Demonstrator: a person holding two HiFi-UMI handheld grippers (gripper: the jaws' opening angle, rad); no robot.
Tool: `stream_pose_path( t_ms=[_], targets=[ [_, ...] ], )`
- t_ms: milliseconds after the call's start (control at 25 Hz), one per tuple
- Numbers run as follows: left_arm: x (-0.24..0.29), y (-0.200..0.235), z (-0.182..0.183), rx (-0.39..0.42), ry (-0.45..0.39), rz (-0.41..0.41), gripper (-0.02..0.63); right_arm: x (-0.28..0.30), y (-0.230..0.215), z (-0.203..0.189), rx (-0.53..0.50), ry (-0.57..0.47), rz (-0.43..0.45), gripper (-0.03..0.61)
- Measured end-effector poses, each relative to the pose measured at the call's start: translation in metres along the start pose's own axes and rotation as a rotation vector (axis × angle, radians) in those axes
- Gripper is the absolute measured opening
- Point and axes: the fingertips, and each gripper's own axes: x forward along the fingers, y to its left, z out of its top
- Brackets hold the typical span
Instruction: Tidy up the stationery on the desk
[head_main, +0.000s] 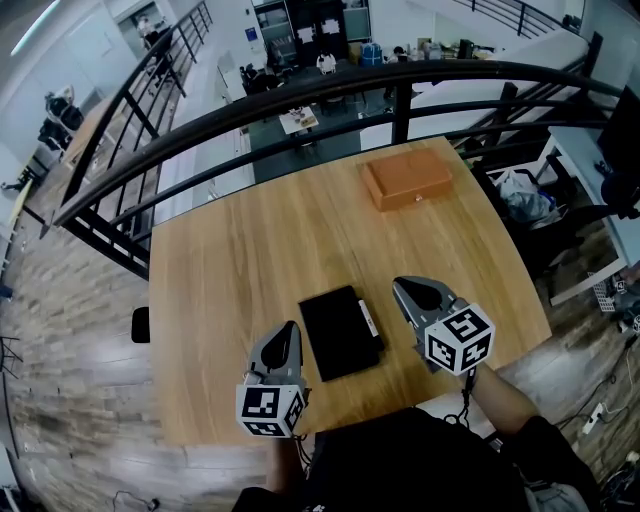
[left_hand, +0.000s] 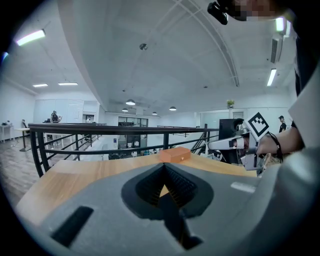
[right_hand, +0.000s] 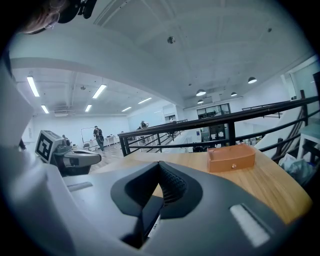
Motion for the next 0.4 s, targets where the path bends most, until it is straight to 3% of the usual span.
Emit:
stream_pose_path(
  t_ms=[400],
  targets=[
    [0.0027, -0.0037, -0.0021, 0.001, 0.005, 0.001, -0.003, -0.0027, -0.0047, -0.0015, 0.009, 0.000, 0.001, 0.011]
  ],
)
